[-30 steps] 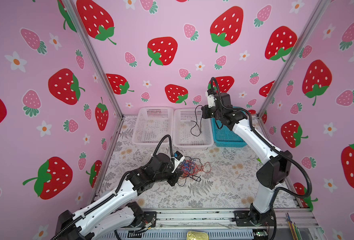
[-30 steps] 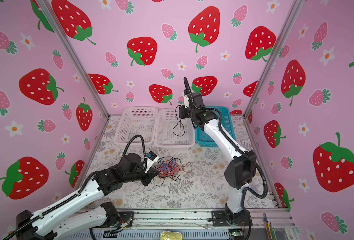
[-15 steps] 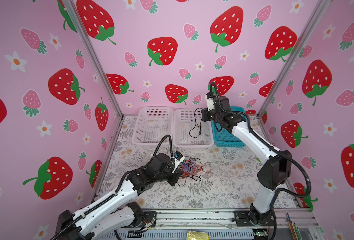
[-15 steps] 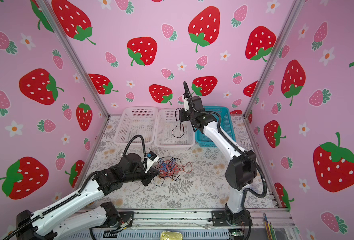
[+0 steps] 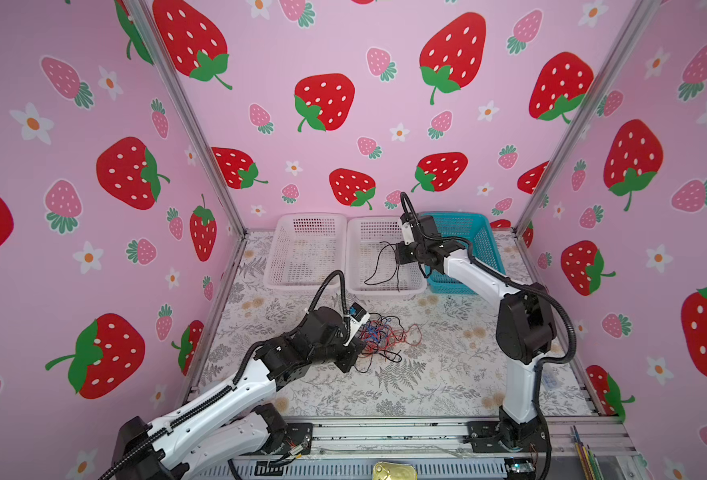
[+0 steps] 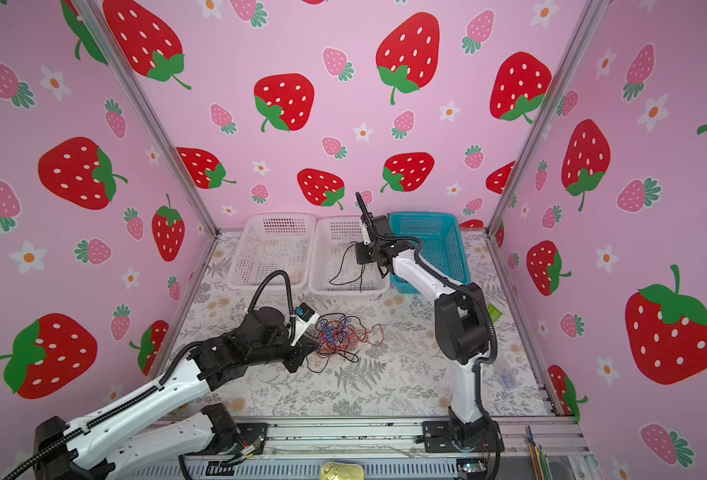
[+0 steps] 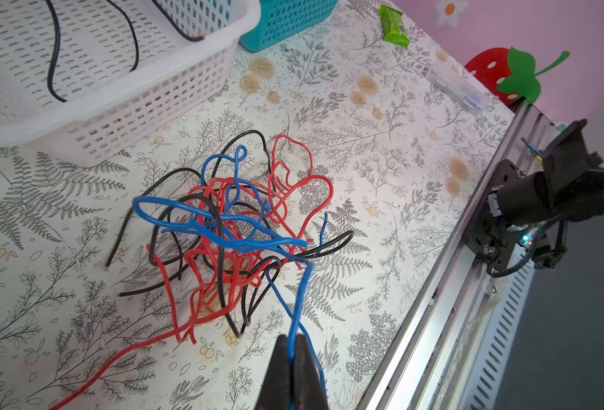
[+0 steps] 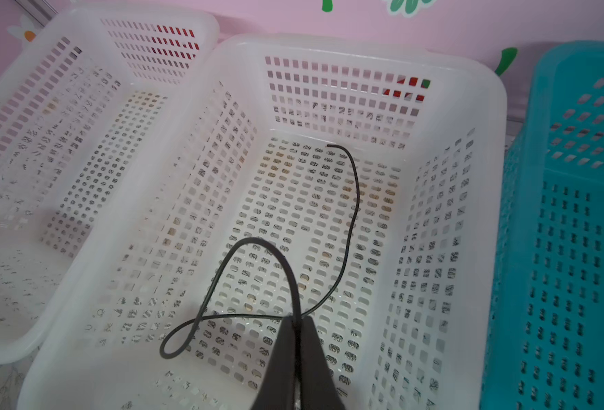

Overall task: Untangle and sort cables by color
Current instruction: Place the cable in the container, then untie the cable.

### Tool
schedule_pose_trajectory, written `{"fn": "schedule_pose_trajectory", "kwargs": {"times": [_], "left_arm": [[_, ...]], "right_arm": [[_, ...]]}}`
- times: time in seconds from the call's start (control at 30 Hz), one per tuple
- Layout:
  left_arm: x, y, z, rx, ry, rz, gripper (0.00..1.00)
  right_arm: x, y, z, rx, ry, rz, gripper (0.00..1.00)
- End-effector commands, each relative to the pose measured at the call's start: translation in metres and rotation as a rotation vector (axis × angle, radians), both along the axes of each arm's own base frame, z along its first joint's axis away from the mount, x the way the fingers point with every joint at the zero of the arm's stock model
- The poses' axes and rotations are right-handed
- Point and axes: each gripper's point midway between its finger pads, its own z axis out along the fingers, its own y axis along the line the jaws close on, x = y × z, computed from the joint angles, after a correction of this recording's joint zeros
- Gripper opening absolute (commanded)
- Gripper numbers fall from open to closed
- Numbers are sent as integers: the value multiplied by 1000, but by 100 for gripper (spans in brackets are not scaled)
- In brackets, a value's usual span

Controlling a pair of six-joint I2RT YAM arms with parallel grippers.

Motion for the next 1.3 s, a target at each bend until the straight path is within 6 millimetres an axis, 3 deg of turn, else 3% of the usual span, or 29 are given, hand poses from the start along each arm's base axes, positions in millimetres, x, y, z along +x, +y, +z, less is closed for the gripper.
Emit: {"fn": "schedule_pose_trajectory", "kwargs": {"times": [0.0, 0.23, 0.37, 0.47, 0.53, 0.67, 0.83, 0.9, 1.07, 1.27], "left_arm": [[4, -1, 8, 0, -22, 5, 0], [4, -1, 8, 1, -21, 8, 0], [5, -1, 7, 5, -17, 12, 0], [5, -1, 7, 7, -19, 15, 0], [6, 0, 7, 10, -19, 18, 0], [6, 1, 8, 12, -23, 22, 0], [6, 2, 11, 8, -28, 27, 0], [7, 3, 11, 10, -31, 33, 0], [7, 3, 15, 1, -38, 33, 0], [6, 3, 15, 2, -39, 33, 0]], "right_arm": [[-4, 4, 12, -4, -28, 10, 14], [-28, 6, 47, 8, -97, 48, 42], [-41, -1, 62, 21, -117, 44, 51], [-56, -4, 73, 30, -115, 54, 51], [-75, -2, 82, 49, -117, 84, 51], [-137, 10, 89, 124, -132, 208, 51], [-217, 13, 70, 271, -112, 371, 51], [-238, 6, 54, 300, -108, 388, 51], [-260, -10, 1, 330, -9, 323, 49], [-259, -19, -39, 266, 82, 198, 50]]}}
